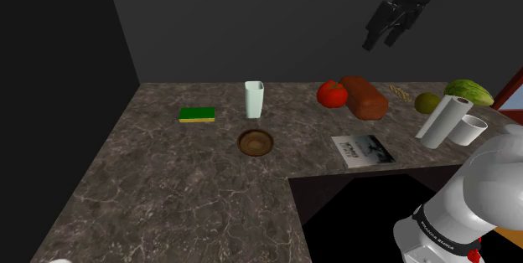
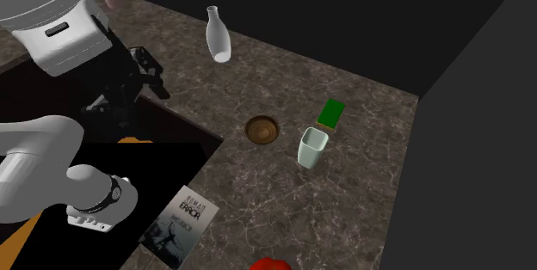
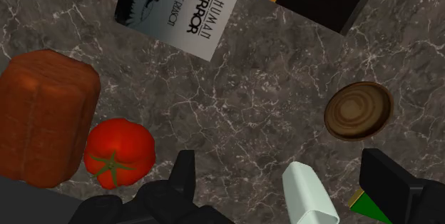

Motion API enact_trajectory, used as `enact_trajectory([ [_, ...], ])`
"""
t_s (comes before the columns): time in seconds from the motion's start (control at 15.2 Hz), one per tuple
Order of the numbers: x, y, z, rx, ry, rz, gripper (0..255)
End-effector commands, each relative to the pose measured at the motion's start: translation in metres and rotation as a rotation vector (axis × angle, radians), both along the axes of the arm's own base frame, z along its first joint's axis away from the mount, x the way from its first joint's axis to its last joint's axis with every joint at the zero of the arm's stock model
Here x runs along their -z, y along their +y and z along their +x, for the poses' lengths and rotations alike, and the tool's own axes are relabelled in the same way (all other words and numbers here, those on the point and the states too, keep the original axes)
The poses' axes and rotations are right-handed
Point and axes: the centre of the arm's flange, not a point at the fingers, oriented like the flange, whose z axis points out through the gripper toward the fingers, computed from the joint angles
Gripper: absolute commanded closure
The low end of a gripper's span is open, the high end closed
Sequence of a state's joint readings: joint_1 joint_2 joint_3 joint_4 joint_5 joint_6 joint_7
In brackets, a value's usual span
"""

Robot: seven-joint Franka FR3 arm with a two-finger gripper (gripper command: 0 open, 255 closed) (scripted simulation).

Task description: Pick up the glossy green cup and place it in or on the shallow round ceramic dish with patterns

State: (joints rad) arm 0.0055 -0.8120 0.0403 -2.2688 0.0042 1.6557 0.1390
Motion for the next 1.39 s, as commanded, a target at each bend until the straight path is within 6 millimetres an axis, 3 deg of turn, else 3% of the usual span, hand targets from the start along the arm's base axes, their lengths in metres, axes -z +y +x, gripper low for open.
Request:
enact_trajectory([
  [0.0,0.0,0.0,0.0,0.0,0.0,0.0,0],
  [1.32,0.13,0.081,0.234,-0.055,0.132,-0.015,0],
])
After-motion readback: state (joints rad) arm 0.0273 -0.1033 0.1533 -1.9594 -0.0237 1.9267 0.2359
